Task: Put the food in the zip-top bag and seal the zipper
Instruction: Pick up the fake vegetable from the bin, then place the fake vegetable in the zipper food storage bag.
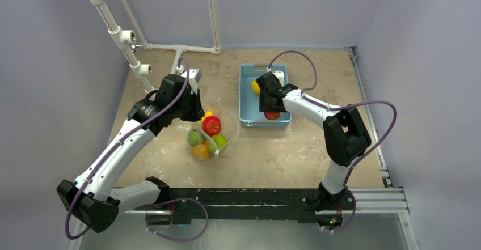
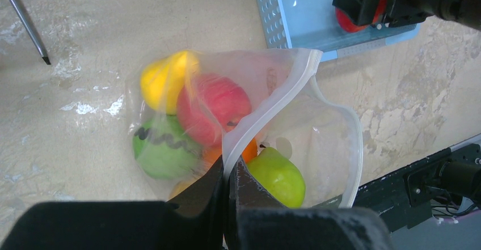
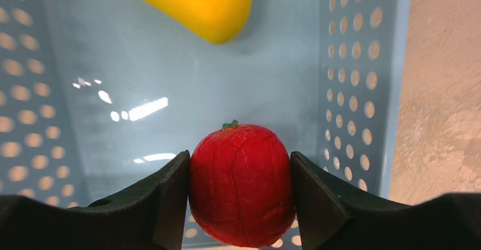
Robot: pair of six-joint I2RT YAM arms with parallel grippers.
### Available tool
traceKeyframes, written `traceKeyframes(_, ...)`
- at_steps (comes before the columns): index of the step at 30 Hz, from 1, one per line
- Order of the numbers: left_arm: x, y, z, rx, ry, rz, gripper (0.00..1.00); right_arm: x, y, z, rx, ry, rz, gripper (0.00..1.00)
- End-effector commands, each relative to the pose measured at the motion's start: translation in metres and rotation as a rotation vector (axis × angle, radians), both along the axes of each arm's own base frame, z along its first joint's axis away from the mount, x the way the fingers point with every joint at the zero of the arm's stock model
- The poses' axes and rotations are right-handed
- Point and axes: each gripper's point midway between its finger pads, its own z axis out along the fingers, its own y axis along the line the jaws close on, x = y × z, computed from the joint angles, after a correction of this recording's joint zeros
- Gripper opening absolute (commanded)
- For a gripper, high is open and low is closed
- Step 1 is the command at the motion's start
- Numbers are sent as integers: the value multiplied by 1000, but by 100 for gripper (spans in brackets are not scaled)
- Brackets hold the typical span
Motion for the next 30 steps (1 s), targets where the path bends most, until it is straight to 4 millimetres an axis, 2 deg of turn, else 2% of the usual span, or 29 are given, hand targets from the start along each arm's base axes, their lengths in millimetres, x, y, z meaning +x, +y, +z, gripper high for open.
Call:
traceKeyframes(1, 7, -2, 7, -8, -44, -2, 0, 25, 9, 77, 87, -178, -18, 28)
traceKeyframes(5, 8, -3, 7, -9, -43, -4, 0, 27, 20, 109, 149, -226, 7, 26)
traceKeyframes(12, 8, -3, 6, -11, -38, 2, 0, 21, 52, 171, 278, -330, 133, 25)
traceKeyframes(17, 9, -4, 7, -16, -38, 2, 0, 6, 81, 207, 343, -382, 247, 25)
traceKeyframes(19, 9, -5, 6, -17, -35, 3, 0, -5, 99, 220, 375, -400, 313, 26)
traceKeyframes(25, 9, -8, 5, -29, -26, -2, 0, -42, 148, 242, 436, -431, 509, 26)
traceKeyframes(30, 9, -8, 7, -30, -26, 0, 0, -60, 163, 255, 473, -456, 595, 26)
